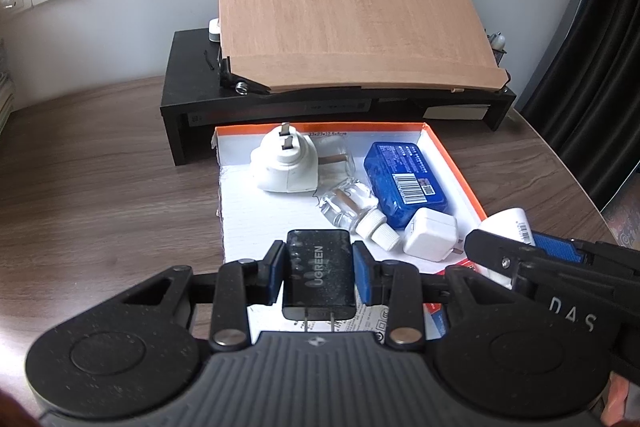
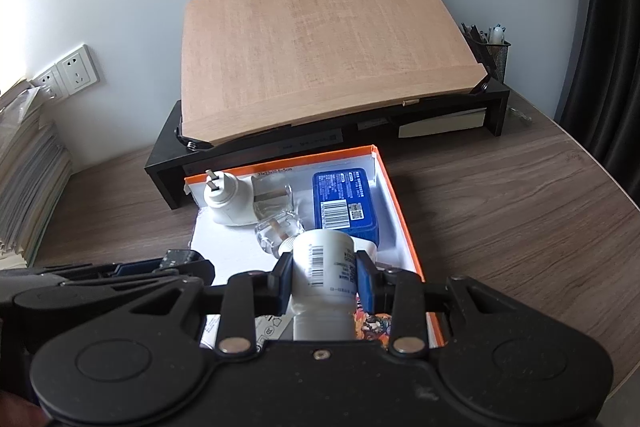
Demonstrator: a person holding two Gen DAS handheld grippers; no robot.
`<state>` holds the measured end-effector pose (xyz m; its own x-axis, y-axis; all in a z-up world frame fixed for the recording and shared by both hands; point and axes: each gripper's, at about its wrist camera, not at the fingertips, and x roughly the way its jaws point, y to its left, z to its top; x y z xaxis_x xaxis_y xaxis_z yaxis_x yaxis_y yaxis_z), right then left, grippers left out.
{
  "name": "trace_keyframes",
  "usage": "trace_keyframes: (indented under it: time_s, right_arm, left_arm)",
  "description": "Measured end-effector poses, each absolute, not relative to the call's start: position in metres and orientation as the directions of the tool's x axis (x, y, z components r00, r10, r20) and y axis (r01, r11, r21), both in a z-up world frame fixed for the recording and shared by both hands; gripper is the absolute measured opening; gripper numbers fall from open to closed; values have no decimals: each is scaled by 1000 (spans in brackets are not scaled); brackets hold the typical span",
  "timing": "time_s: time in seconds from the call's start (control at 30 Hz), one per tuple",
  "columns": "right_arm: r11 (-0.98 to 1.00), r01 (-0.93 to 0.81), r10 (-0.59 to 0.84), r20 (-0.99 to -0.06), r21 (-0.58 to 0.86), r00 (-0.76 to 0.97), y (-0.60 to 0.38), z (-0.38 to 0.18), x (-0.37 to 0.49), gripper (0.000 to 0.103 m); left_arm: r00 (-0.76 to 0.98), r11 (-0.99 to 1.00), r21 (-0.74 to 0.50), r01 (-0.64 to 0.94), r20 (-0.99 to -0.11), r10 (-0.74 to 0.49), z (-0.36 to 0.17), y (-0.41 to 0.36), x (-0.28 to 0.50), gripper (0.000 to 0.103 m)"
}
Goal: Organize rigid objects
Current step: 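Carry the black charger and pill bottle over the tray with both grippers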
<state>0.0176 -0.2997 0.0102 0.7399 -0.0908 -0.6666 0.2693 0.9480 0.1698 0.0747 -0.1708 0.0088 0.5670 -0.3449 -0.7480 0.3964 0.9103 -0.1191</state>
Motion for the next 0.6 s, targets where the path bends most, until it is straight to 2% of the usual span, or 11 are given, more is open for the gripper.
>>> trace_keyframes:
  time_s: [0.6]
  right_arm:
    - [947, 272, -85, -680, 173, 728, -302, 3, 38, 40]
  left_arm:
    - [535, 900, -130, 415, -765, -357, -2, -175, 87, 36]
